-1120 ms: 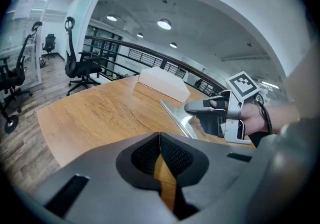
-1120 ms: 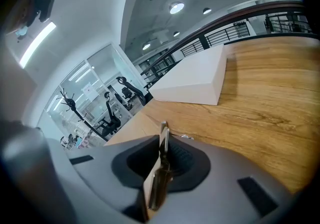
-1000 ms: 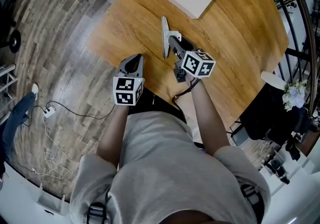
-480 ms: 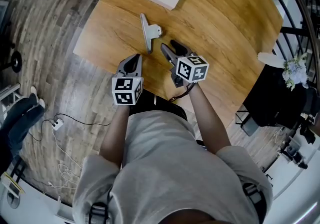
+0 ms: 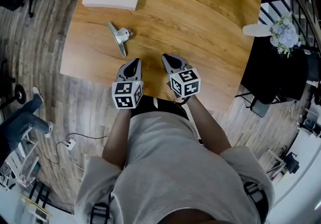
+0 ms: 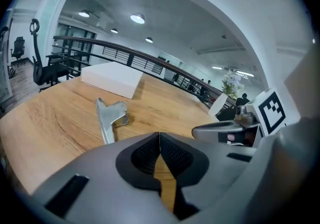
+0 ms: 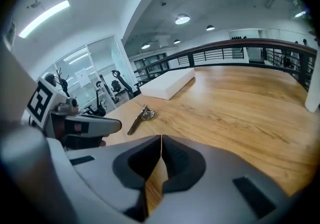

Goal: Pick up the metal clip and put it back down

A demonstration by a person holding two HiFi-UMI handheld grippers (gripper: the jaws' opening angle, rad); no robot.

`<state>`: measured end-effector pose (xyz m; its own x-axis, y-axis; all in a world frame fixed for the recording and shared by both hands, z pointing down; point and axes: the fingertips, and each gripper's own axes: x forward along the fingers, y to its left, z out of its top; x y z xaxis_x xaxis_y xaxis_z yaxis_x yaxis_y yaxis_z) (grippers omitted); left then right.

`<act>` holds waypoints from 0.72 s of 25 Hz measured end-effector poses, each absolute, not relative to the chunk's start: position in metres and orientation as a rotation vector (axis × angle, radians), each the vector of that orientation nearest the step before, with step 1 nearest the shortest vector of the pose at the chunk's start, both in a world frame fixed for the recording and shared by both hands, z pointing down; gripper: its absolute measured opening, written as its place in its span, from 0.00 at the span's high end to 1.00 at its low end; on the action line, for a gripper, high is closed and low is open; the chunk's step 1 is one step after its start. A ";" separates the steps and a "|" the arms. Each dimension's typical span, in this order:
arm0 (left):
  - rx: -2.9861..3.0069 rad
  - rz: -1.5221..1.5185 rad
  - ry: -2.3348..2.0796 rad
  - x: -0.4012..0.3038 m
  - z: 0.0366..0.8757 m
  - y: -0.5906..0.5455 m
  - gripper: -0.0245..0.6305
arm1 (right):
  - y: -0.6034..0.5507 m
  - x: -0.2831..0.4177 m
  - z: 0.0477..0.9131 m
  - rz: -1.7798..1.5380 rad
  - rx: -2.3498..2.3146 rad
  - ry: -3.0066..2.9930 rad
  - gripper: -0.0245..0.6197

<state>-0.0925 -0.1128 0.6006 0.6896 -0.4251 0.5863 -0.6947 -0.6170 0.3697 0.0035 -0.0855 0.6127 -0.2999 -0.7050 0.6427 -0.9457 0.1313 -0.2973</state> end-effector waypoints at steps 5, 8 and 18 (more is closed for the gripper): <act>2.374 0.623 -0.772 -0.055 0.587 -0.093 0.93 | -0.044 0.043 0.601 0.950 1.748 -1.977 0.92; 2.410 0.619 -0.740 -0.035 0.576 -0.082 0.93 | -0.025 0.070 0.590 0.926 1.857 -1.927 0.92; 2.635 0.450 -0.726 0.027 0.476 -0.076 0.93 | -0.002 0.151 0.459 0.477 2.207 -1.900 0.92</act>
